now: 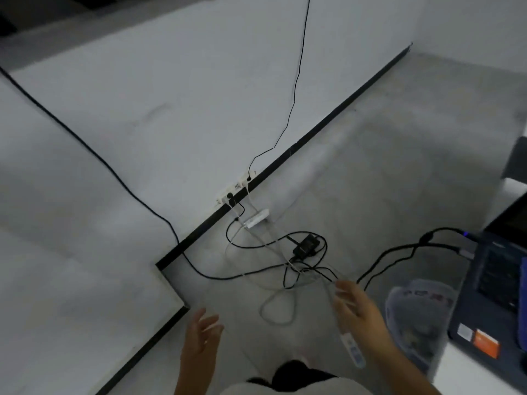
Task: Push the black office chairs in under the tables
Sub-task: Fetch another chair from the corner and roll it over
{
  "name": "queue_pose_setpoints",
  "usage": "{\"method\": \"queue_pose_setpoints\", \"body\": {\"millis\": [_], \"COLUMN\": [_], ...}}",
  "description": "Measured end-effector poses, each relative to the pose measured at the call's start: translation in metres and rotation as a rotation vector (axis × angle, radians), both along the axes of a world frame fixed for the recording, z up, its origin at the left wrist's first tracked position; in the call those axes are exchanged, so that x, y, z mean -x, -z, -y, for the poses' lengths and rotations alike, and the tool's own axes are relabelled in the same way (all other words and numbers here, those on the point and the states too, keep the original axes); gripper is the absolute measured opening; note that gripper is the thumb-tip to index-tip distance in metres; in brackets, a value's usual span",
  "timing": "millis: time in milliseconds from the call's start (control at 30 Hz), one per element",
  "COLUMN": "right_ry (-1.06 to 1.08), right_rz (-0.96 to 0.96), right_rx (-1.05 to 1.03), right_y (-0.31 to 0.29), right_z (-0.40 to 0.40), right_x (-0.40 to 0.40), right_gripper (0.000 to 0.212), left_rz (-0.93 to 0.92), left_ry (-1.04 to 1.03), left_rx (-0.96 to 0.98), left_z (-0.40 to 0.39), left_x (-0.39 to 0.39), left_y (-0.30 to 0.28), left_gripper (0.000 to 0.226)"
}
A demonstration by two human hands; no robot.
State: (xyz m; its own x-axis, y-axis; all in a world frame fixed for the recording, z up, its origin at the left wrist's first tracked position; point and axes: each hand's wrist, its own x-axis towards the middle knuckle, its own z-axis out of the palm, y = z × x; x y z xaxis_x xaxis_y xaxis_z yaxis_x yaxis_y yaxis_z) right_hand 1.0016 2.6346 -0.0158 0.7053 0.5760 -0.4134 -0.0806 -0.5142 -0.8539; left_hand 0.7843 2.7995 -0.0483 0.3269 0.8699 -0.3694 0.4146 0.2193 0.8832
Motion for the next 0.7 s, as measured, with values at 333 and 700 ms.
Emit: {"method": "queue_pose_setpoints", "body": {"millis": [333, 700], "right_ry": [0.306, 0.537], "right_rz": [-0.041, -0.062], "right_rx": [0.083, 0.037], "right_y": [0.031, 0.0], "right_z": [-0.139, -0.307], "right_x": [-0.081, -0.208], "right_gripper": [0.021, 0.015], "left_rz": [0.116, -0.023], "left_ry": [0.181, 0.679], "left_rx": [-0.076, 0.062], "left_z": [-0.193, -0.376], "left_x": [-0.156, -0.379], "left_y": [0.014, -0.008], "left_gripper": [0.04, 0.026]}}
